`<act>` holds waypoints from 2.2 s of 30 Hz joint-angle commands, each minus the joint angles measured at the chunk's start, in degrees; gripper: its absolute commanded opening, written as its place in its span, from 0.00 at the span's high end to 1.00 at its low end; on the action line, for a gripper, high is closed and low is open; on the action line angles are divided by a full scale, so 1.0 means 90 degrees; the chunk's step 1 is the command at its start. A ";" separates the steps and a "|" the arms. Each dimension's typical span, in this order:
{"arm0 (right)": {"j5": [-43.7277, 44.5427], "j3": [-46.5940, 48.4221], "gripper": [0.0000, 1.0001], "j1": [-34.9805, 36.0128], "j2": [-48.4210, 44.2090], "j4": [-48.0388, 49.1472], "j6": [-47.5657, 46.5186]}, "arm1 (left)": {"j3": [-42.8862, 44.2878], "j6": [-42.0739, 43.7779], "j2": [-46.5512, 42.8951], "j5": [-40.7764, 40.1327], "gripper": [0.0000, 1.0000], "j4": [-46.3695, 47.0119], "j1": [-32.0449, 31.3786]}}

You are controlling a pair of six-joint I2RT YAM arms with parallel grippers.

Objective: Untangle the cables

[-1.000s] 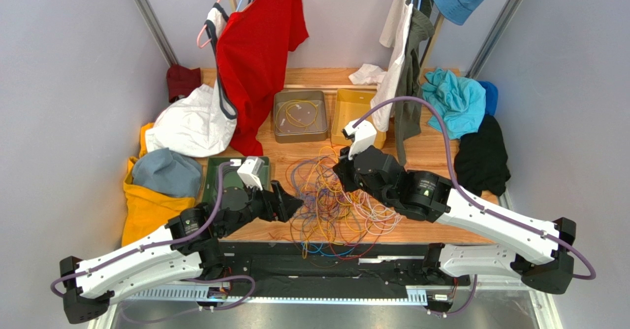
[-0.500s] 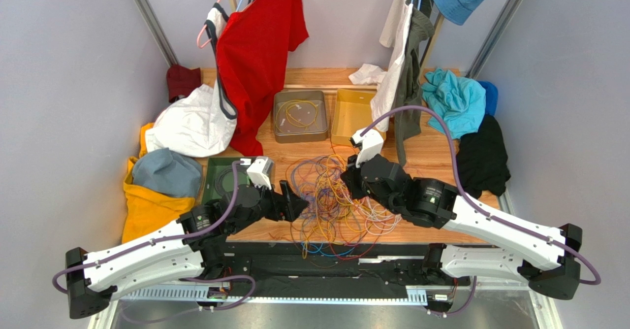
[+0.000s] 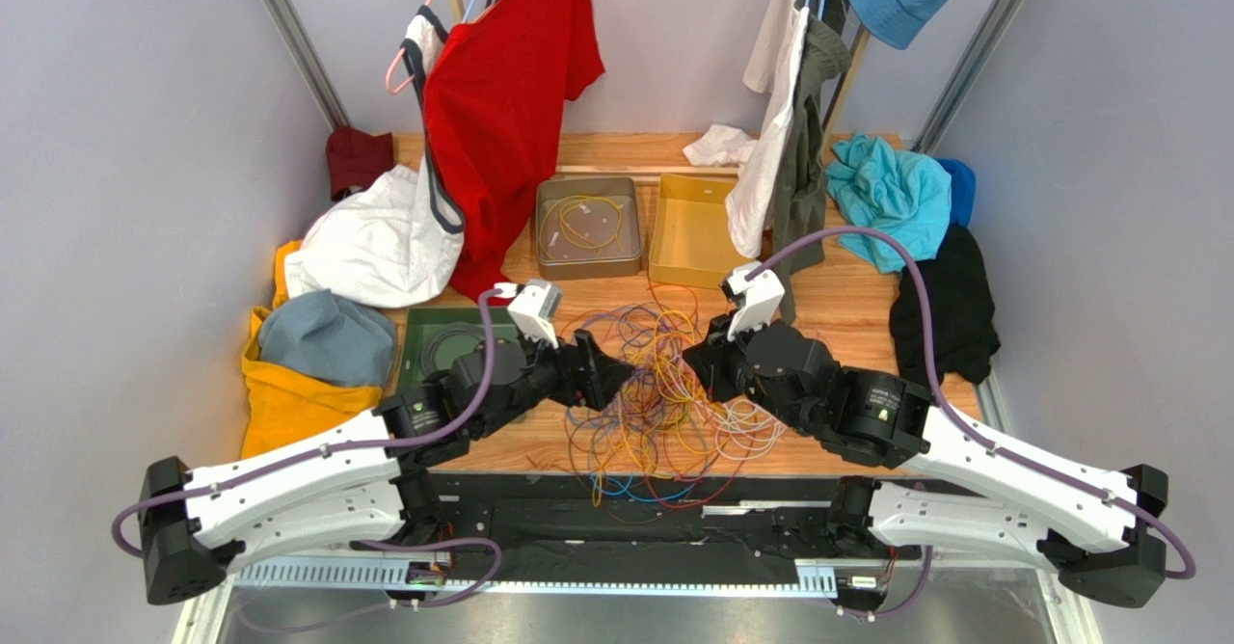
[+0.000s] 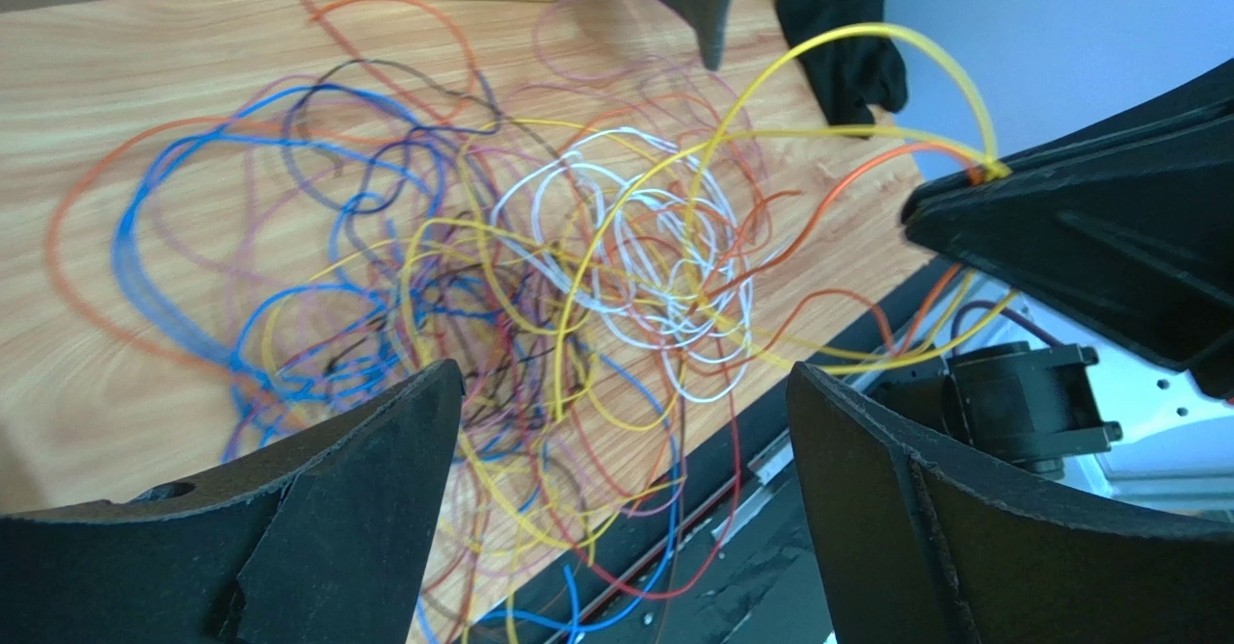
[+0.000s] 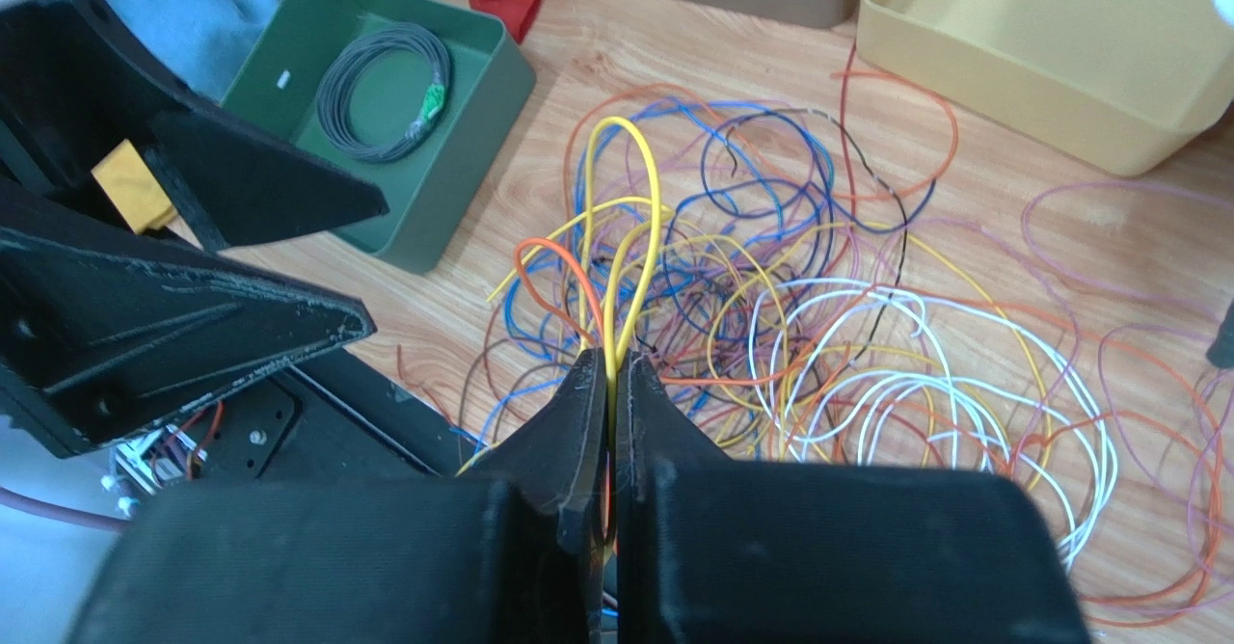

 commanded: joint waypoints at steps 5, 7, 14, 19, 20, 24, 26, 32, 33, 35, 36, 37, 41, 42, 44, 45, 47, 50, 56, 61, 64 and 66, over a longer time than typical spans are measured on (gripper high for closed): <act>-0.0160 -0.0253 1.00 -0.0014 -0.0400 0.0592 0.0099 | 0.0349 0.0382 0.0623 0.0553 0.09 0.1364 -0.0023; -0.0160 -0.0312 1.00 -0.0014 -0.0477 0.0631 0.0079 | 0.0378 0.0430 0.0711 0.0505 0.09 0.1462 -0.0023; -0.0443 -0.0468 1.00 -0.0024 -0.0488 0.0836 0.0186 | 0.0681 0.0665 0.1277 0.1060 0.11 0.1803 -0.0023; -0.0628 -0.0507 1.00 -0.0024 -0.0468 0.0866 0.0235 | 0.1031 0.0772 0.1833 0.1139 0.26 0.1902 -0.0014; -0.0648 -0.0507 1.00 -0.0014 -0.0478 0.0817 0.0245 | 0.1139 0.0888 0.2018 0.1120 0.47 0.1824 -0.0023; -0.0560 -0.0556 1.00 -0.0024 -0.0682 0.0612 0.0323 | 0.1793 0.0987 0.2225 0.0439 1.00 0.0530 -0.0023; -0.0424 -0.0615 0.88 -0.0014 -0.0800 0.0505 0.0333 | 0.1941 0.1045 0.2041 0.0203 1.00 0.0175 -0.0013; -0.0199 -0.0927 0.55 -0.0024 -0.1220 0.0514 0.0362 | 0.2058 0.1036 0.1191 -0.0219 1.00 -0.0773 0.0259; -0.0209 -0.0956 0.55 -0.0014 -0.1259 0.0543 0.0372 | 0.2106 0.1046 0.1112 -0.0247 1.00 -0.0996 0.0308; -0.0179 -0.1035 0.55 -0.0014 -0.1279 0.0602 0.0382 | 0.2243 0.1133 0.0937 -0.0296 1.00 -0.1183 0.0358; -0.0150 -0.1054 0.55 -0.0014 -0.1317 0.0641 0.0382 | 0.2311 0.1153 0.0868 -0.0422 1.00 -0.1416 0.0358; -0.0160 -0.1093 0.57 -0.0024 -0.1337 0.0690 0.0372 | 0.2467 0.1173 0.0838 -0.0491 1.00 -0.1554 0.0367; -0.0247 -0.1375 0.67 -0.0024 -0.1454 0.1079 0.0362 | 0.2780 0.1358 0.0595 -0.0775 1.00 -0.2014 0.0387; -0.0315 -0.1425 0.66 -0.0024 -0.1426 0.1187 0.0362 | 0.2829 0.1378 0.0555 -0.0823 1.00 -0.2121 0.0406; -0.0657 -0.1523 0.59 -0.0024 -0.1328 0.1518 0.0313 | 0.2966 0.1436 0.0497 -0.0805 1.00 -0.2161 0.0406; -0.0803 -0.1591 0.57 -0.0024 -0.1115 0.1626 0.0333 | 0.3024 0.1456 0.0516 -0.0795 1.00 -0.2199 0.0406; -0.1311 -0.1669 0.49 -0.0024 -0.0850 0.2016 0.0420 | 0.3200 0.1495 0.0564 -0.0775 1.00 -0.2258 0.0406; -0.1566 -0.1796 0.45 -0.0024 -0.0391 0.2669 0.0538 | 0.3415 0.1534 0.0652 -0.0639 1.00 -0.2307 0.0406; -0.1342 -0.2002 0.39 -0.0024 0.0010 0.3571 0.0402 | 0.3552 0.1583 0.0701 -0.0541 1.00 -0.2346 0.0406; -0.1097 -0.1865 0.39 -0.0014 0.0664 0.3833 0.0157 | 0.3679 0.1651 0.0750 -0.0453 1.00 -0.2395 0.0406; -0.1321 -0.2157 0.38 -0.0024 0.0733 0.4526 0.0380 | 0.3796 0.1690 0.0799 -0.0453 1.00 -0.2463 0.0406; -0.1497 -0.2489 0.38 -0.0014 0.0636 0.5160 0.0528 | 0.3845 0.1690 0.0809 -0.0433 1.00 -0.2473 0.0406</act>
